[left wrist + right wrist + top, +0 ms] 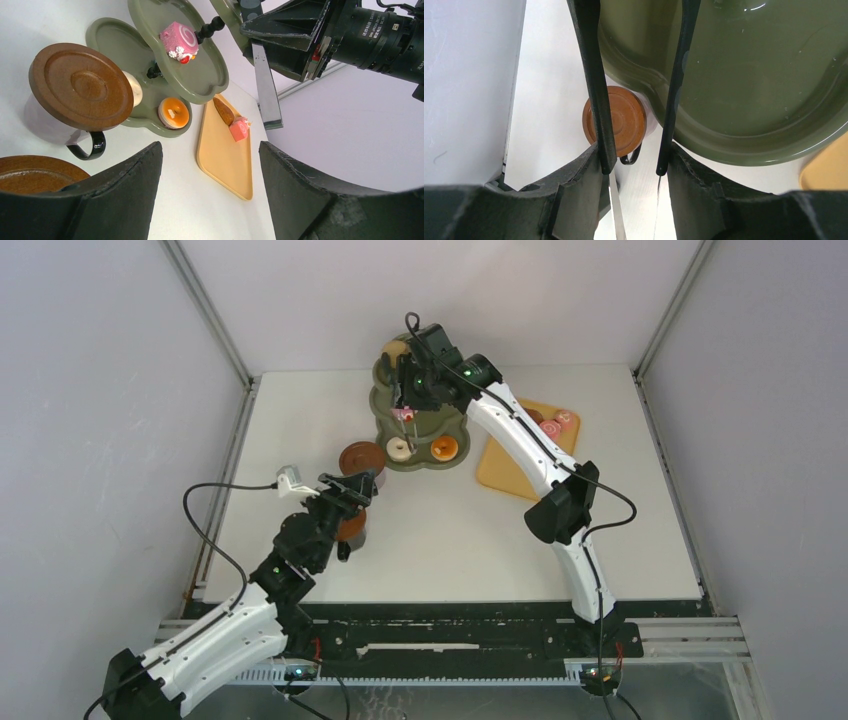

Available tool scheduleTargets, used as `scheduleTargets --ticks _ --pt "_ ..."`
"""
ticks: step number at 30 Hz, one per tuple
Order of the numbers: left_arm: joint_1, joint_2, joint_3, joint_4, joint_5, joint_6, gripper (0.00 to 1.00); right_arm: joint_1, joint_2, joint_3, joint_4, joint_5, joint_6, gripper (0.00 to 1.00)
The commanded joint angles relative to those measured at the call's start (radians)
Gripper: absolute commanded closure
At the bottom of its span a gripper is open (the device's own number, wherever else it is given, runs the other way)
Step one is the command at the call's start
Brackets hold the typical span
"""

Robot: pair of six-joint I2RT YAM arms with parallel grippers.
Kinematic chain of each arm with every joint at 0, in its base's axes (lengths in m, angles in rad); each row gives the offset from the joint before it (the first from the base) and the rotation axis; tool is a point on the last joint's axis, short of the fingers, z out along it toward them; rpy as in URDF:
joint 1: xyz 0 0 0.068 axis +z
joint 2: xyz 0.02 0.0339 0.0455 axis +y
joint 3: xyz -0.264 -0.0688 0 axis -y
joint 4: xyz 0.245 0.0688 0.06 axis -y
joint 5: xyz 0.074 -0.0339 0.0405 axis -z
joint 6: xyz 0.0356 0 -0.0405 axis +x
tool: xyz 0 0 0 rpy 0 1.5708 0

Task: Serve the afternoon tea
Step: Place the desert on the desert table.

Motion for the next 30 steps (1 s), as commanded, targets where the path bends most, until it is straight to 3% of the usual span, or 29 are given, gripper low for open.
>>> scheduleTargets --ticks 1,30 --pt "-0.007 0.002 0.006 0.04 0.011 -0.01 0.25 -0.007 -0.056 -0.006 0.014 -0.001 0.0 0.44" --pt "-0.033 -0.032 0.025 0.025 0.007 -0.009 0.25 0.017 -0.128 -0.089 0.002 0.014 0.01 0.44"
